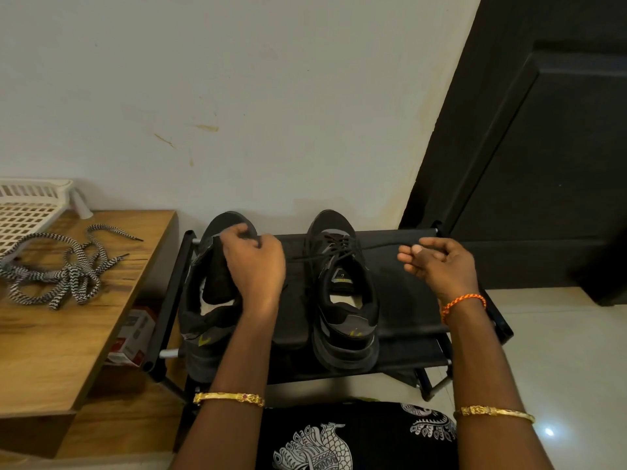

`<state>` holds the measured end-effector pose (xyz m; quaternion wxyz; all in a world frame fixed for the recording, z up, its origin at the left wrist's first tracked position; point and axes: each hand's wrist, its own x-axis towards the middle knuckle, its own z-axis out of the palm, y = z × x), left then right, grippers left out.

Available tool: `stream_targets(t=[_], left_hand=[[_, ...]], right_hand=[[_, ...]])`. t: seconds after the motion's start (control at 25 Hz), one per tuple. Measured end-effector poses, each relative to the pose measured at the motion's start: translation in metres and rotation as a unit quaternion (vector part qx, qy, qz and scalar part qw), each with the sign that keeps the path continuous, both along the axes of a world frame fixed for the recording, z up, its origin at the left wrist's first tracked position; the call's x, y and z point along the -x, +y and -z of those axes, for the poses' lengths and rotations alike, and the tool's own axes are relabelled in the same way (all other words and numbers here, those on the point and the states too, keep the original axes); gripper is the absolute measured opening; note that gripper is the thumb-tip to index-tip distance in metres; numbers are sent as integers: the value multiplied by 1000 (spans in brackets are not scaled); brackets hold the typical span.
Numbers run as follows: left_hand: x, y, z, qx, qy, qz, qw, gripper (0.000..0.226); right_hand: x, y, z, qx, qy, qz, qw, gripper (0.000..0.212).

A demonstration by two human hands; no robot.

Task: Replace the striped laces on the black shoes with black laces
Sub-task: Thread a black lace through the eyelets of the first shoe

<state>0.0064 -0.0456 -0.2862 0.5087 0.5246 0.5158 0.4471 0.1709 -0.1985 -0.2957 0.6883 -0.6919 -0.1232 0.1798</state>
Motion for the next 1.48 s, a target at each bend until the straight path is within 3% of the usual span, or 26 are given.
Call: stream_targets(t=[0.12, 0.2, 0.32, 0.44, 0.52, 0.64, 0.8, 0.92, 1.12, 1.48], left_hand=[[-7, -16, -3, -222, 92, 113, 964, 43], [-16, -27, -3, -278, 106, 225, 928, 33], [-24, -36, 2, -280, 103, 300, 906, 18], [-25, -34, 3, -266, 86, 284, 917, 15], [-25, -30, 5, -248, 130, 256, 925, 22], [-26, -29, 12, -248, 240, 226, 911, 12], [-33, -34, 27, -245, 286, 240, 895, 6], [-38, -38, 32, -224, 280, 218, 908, 9], [-44, -41, 34, -191, 239, 194, 932, 10], [-48, -39, 37, -184, 227, 215, 932, 8]], right_hand=[[13, 8, -7, -7, -53, -73, 996, 6], [20, 17, -10, 11, -119, -111, 987, 9], [26, 23, -11, 1, -138, -162, 977, 11], [26, 25, -7, 3, -143, -165, 976, 11], [25, 27, -3, 67, -160, -150, 973, 8], [25, 28, 6, 207, -194, -169, 944, 13], [26, 33, 9, 249, -236, -132, 930, 10], [22, 34, 11, 246, -223, -139, 933, 11], [15, 32, 15, 192, -123, -155, 961, 11], [14, 34, 17, 173, -93, -171, 965, 12]])
